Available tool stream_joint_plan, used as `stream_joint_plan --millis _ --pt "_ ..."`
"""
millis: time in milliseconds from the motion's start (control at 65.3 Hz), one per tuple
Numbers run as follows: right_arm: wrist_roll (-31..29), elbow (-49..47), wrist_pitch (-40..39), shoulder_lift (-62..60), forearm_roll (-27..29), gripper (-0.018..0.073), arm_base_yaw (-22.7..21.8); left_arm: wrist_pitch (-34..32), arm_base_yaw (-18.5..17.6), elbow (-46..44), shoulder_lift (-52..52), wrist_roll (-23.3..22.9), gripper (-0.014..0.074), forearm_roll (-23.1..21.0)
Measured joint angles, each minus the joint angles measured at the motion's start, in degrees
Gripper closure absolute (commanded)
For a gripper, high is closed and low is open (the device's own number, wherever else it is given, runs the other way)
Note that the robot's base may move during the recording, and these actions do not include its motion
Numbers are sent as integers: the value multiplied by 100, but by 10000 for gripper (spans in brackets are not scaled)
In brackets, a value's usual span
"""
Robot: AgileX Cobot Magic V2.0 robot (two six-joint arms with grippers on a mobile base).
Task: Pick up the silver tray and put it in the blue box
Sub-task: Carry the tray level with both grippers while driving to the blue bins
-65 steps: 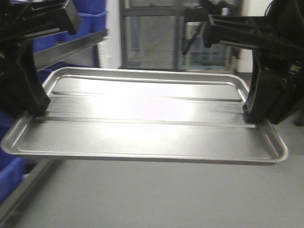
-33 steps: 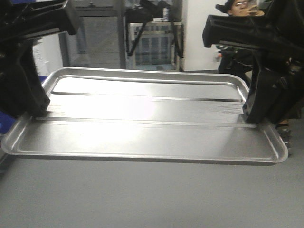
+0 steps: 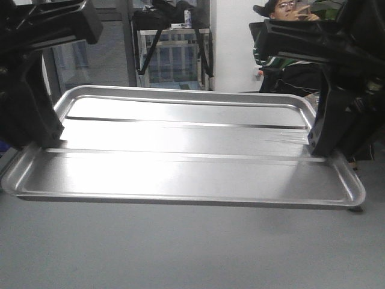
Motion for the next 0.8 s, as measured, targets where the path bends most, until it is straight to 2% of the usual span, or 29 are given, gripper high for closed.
stream_joint_plan --millis 796 --pt "0 0 10 0 0 500 0 0 0 8 0 0 700 0"
